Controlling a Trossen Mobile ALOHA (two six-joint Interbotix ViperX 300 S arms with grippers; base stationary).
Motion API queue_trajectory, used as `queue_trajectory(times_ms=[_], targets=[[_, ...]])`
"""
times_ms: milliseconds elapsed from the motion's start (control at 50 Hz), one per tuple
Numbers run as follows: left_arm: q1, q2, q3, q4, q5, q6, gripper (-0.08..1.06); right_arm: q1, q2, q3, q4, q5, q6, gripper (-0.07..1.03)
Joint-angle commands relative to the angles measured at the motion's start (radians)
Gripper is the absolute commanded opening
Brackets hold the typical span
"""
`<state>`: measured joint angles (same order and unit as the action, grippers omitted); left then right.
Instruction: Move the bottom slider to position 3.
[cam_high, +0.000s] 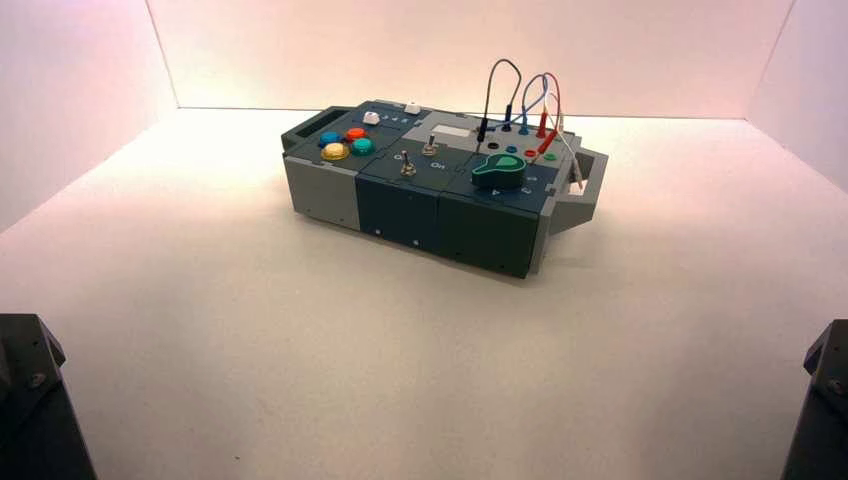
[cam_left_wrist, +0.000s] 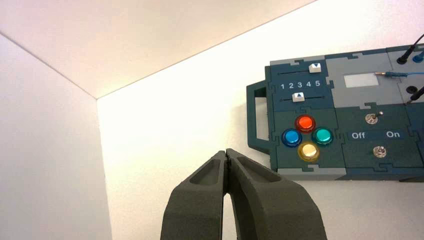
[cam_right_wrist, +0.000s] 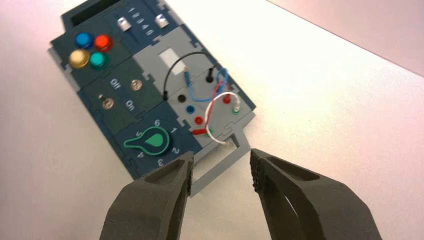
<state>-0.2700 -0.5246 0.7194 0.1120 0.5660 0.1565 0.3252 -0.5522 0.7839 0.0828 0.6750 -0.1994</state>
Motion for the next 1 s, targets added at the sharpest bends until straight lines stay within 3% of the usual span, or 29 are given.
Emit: queue_trajectory(times_ms=[20, 60, 120, 140, 180, 260, 320, 720, 900, 1000], targets=[[-0.003, 0.058, -0.071, -0.081, 0.009, 0.048, -0.03, 0.012, -0.017, -0.017, 0.005, -0.002, -0.014, 0.59], [-0.003, 0.084, -0.083, -0.11, 0.012, 0.077, -0.03, 0.023, -0.021, -0.012, 0.005, -0.003, -0.015, 0.59], [-0.003, 0.135, -0.106, -0.179, 0.025, 0.143, -0.03, 0.032, -0.025, -0.008, 0.005, -0.003, -0.014, 0.59], [-0.003, 0.144, -0.11, -0.19, 0.026, 0.153, -0.03, 0.034, -0.026, -0.006, 0.005, -0.005, -0.015, 0.59], [-0.003, 0.178, -0.124, -0.239, 0.029, 0.19, -0.03, 0.035, -0.028, -0.003, 0.005, -0.008, -0.015, 0.58], [-0.003, 0.23, -0.147, -0.311, 0.029, 0.242, -0.03, 0.037, -0.028, 0.008, 0.005, -0.014, -0.017, 0.58], [-0.003, 0.267, -0.166, -0.342, 0.029, 0.265, -0.03, 0.038, -0.028, 0.011, 0.005, -0.015, -0.018, 0.58], [0.0, 0.529, -0.311, -0.348, 0.101, 0.311, -0.03, 0.095, 0.006, 0.032, 0.005, -0.017, -0.021, 0.58], [0.0, 0.6, -0.357, -0.35, 0.1, 0.307, -0.03, 0.097, 0.026, 0.034, 0.005, -0.025, -0.021, 0.58], [0.0, 0.644, -0.385, -0.37, 0.098, 0.285, -0.03, 0.097, 0.037, 0.038, 0.005, -0.035, -0.021, 0.58]])
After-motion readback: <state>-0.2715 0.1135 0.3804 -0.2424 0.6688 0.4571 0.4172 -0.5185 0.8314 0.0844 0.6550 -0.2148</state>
